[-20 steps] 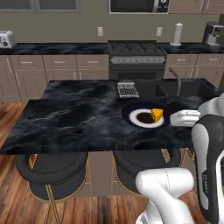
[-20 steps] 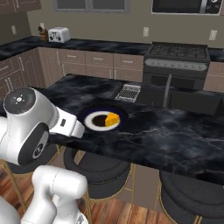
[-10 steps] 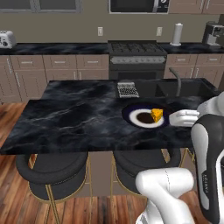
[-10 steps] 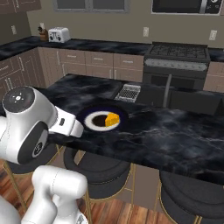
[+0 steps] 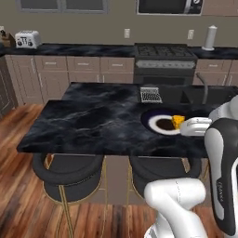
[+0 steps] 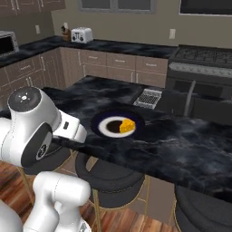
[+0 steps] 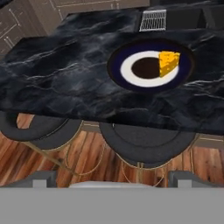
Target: Take the cheese, steak, and lemon wedge from the fridge and place them on the plate on the dining counter to create an appetizer plate.
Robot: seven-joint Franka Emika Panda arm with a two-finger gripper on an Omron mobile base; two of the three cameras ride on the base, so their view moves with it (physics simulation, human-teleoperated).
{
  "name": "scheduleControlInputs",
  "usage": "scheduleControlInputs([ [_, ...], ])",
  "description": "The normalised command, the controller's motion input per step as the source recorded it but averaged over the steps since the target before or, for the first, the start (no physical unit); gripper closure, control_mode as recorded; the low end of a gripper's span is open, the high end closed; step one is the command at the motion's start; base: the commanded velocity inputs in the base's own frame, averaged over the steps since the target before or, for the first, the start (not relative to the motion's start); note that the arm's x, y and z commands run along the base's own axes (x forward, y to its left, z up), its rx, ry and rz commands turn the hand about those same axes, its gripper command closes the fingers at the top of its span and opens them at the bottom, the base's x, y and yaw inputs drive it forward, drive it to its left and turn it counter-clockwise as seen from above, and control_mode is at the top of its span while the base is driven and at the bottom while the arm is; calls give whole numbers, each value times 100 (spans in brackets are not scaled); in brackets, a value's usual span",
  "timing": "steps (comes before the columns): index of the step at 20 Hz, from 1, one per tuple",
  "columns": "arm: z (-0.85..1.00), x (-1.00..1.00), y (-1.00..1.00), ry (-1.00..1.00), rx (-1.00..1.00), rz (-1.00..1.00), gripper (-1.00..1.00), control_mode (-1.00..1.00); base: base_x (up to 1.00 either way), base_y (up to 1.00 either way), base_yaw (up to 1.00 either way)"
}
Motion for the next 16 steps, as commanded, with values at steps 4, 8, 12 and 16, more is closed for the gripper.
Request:
scheduleControlInputs([
  [4, 0, 0, 0, 0, 0, 0, -100, 100, -3, 47, 48],
  [8, 0, 0, 0, 0, 0, 0, -100, 100, 0, 69, 56],
  [12, 0, 0, 0, 0, 0, 0, -100, 100, 0, 83, 63],
  [16, 0, 0, 0, 0, 0, 0, -100, 100, 1, 79, 69],
])
